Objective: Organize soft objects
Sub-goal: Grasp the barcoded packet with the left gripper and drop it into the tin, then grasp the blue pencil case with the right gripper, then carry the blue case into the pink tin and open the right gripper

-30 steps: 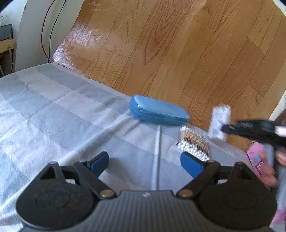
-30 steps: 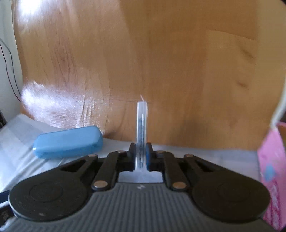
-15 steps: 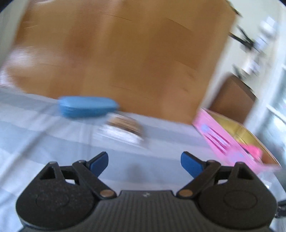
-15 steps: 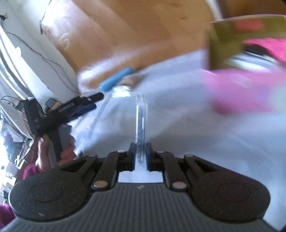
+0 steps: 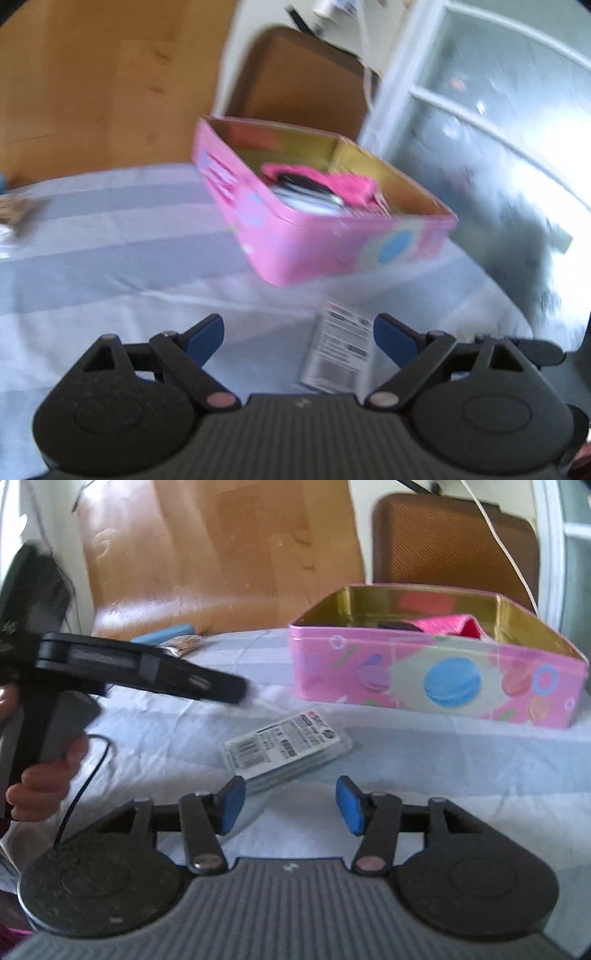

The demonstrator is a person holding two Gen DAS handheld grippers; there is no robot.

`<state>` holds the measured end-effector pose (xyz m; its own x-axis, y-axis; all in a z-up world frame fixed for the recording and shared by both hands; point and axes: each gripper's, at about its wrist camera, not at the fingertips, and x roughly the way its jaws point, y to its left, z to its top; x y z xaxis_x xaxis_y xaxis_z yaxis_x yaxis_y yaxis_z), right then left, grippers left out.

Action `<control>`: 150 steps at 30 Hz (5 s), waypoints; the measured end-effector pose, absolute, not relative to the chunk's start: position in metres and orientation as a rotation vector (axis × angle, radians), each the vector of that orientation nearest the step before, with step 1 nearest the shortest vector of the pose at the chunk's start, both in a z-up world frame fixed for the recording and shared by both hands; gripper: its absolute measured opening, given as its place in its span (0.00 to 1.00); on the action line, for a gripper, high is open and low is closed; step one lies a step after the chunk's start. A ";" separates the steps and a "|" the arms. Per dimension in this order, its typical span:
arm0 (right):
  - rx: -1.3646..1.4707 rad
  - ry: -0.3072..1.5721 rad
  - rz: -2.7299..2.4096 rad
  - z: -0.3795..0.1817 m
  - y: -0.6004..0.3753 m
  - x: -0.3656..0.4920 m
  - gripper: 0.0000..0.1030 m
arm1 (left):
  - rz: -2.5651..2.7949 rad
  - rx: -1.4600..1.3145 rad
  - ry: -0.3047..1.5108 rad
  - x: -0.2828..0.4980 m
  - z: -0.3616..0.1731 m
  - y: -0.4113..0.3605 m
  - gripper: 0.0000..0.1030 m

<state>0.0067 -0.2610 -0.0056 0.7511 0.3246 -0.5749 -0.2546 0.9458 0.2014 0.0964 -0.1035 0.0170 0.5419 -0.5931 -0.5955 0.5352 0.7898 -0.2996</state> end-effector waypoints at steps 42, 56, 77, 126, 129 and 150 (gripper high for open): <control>0.143 0.462 0.104 0.020 -0.306 0.152 0.51 | -0.492 -0.094 0.687 0.215 0.060 -0.196 0.81; 0.193 0.355 0.032 0.038 -0.305 0.104 0.51 | -0.507 -0.124 0.597 0.146 0.068 -0.138 0.83; 0.196 0.692 0.574 0.071 0.011 0.260 0.51 | 0.389 -0.463 0.427 0.127 0.009 0.175 0.88; -0.297 0.677 0.574 0.031 0.053 0.245 0.62 | 0.340 -0.559 0.415 0.120 0.007 0.194 0.90; -0.314 0.655 0.627 0.030 0.028 0.206 0.62 | 0.314 -0.559 0.417 0.121 0.007 0.193 0.90; -0.024 0.586 0.233 0.007 -0.228 -0.010 0.62 | -0.542 -0.225 0.751 0.090 0.020 -0.078 0.95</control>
<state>-0.0103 -0.2284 0.0069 0.8073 0.2115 -0.5509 -0.2249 0.9734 0.0441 0.0903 -0.0785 0.0205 0.6025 -0.5420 -0.5859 0.3852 0.8404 -0.3813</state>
